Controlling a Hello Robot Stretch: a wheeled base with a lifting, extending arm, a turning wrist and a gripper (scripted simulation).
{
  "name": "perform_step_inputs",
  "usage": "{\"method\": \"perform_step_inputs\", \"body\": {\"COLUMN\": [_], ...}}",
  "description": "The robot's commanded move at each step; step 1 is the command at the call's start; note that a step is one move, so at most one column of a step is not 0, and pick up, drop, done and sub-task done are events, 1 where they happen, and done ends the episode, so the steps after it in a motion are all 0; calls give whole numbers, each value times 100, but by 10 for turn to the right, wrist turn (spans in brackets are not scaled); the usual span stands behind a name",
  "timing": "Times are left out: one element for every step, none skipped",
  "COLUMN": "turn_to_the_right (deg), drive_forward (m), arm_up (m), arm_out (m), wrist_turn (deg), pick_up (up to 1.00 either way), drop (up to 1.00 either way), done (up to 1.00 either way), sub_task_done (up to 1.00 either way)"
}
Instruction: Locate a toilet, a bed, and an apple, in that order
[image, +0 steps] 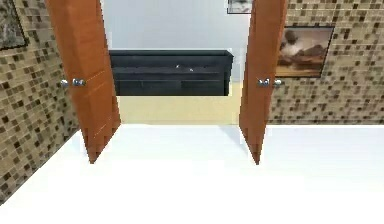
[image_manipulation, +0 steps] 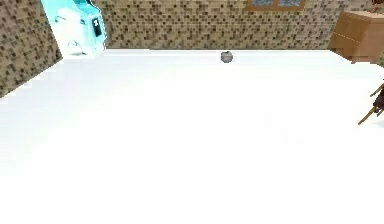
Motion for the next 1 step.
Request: {"method": "perform_step_inputs", "body": {"turn_to_the_right": [30], "drive_forward": [0], "arm_up": [0], "arm_out": [0], "wrist_turn": [0], "pick_up": [0], "drop": [0], "done": [0], "sub_task_done": [0]}}
